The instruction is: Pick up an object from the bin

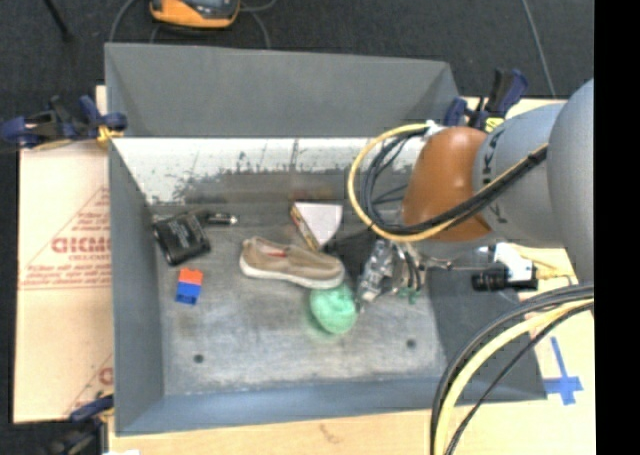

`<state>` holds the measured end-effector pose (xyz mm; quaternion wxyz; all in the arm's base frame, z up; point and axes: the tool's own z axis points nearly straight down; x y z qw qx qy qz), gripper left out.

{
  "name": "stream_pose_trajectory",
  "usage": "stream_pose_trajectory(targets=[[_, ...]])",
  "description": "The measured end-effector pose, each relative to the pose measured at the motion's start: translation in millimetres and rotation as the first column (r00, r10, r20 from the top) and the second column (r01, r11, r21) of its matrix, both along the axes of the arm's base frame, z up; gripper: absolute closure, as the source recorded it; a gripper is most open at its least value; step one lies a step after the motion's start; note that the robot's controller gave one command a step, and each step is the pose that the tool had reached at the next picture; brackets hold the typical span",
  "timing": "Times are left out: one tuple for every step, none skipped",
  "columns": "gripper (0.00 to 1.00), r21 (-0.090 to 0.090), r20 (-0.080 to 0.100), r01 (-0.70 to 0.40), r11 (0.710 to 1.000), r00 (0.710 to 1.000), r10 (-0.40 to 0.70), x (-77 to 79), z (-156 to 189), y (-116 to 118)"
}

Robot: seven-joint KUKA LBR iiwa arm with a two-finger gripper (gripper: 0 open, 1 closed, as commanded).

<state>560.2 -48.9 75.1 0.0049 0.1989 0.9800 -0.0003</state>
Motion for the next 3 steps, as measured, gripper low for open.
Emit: stream_pose_trajectory(targets=[[1.00, 0.000, 0.000, -0.001, 1.000, 1.000, 0.001, 0.0, 0, 0], [1.00, 0.002, -0.009, -0.006, 1.000, 1.000, 0.006, -2.8, 32, 0], [1.00, 0.003, -0.009, 0.061, 0.998, 0.998, -0.061, -11.8, 80, -3]])
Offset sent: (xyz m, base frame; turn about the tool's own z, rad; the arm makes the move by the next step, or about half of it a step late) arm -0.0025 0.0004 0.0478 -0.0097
